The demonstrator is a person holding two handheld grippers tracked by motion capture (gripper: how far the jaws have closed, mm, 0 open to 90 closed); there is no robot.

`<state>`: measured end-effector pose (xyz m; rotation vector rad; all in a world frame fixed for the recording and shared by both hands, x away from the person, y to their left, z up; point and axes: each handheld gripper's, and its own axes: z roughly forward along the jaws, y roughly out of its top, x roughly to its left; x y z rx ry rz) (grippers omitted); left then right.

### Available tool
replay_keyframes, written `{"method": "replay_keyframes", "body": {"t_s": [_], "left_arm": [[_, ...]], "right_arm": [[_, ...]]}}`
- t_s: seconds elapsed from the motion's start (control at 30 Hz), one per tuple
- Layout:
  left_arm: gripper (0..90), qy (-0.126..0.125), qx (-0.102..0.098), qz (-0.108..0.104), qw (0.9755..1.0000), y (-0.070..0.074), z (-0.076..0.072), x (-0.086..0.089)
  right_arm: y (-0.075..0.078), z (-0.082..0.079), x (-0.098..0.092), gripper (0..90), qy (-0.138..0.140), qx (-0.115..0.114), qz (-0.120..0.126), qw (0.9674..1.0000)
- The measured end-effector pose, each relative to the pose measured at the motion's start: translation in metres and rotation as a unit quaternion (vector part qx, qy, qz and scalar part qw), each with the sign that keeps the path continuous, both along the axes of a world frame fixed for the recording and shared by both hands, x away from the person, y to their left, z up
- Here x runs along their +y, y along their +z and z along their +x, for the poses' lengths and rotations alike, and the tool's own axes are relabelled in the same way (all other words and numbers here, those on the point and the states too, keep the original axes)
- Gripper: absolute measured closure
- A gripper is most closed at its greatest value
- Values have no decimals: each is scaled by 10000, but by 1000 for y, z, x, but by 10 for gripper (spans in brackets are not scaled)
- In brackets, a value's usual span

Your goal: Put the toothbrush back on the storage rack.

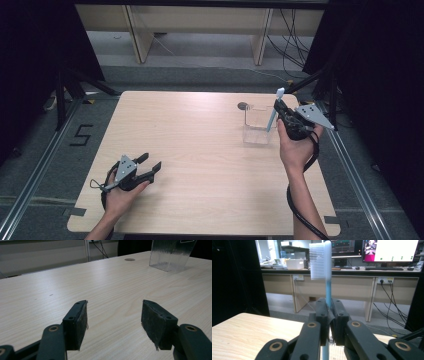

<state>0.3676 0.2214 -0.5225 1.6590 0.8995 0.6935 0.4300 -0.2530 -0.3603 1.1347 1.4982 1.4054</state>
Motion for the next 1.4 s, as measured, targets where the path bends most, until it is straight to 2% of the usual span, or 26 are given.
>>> {"method": "replay_keyframes", "body": {"t_s": [0.1, 0.17, 0.23, 0.3, 0.37, 0.4, 0.57, 0.73, 0.83, 0.87, 0.93, 0.97, 1.03, 1.17, 1.33, 1.4], "left_arm": [[374, 5, -1, -1, 10000, 0, 0, 0], [374, 3, 2, -2, 10000, 0, 0, 0], [374, 6, 2, -5, 10000, 0, 0, 0], [374, 6, 3, -7, 10000, 0, 0, 0], [374, 5, 6, -5, 10000, 0, 0, 0], [374, 5, 6, -3, 10000, 0, 0, 0], [374, 5, 4, -3, 10000, 0, 0, 0], [374, 6, 3, 1, 10000, 0, 0, 0], [374, 3, 1, -1, 10000, 0, 0, 0], [374, 4, 2, -1, 10000, 0, 0, 0], [374, 2, -2, 4, 10000, 0, 0, 0], [374, 3, -1, 4, 10000, 0, 0, 0], [374, 5, 4, -6, 10000, 0, 0, 0], [374, 10, 5, -10, 10000, 0, 0, 0], [373, 9, 2, -6, 10000, 0, 0, 0], [373, 9, 3, -6, 10000, 0, 0, 0]], "right_arm": [[0, 1, -1, 859, -48, -34, 49, 10000], [1, 2, -3, 859, -54, 38, 64, 10000], [1, 4, -4, 859, -91, -41, 56, 9999], [2, 4, -4, 859, -112, 61, 87, 9999], [2, 7, -5, 859, -100, -19, 26, 9999], [2, 7, -5, 859, -84, 3, 84, 9999], [3, 11, -6, 859, -135, -32, 66, 9999], [3, 15, -8, 859, -196, -5, 47, 9998], [2, 17, -9, 859, -220, 31, 118, 9997], [2, 17, -11, 859, -247, 35, 17, 9997], [0, 19, -12, 859, -277, 53, 91, 9996], [-1, 20, -13, 859, -293, -8, 77, 9995], [-2, 22, -13, 859, -281, 55, 146, 9995], [-3, 25, -14, 859, -331, -10, 56, 9994], [-4, 27, -13, 859, -381, 67, 15, 9993], [-5, 29, -14, 859, -390, 10, -1, 9992]]}}
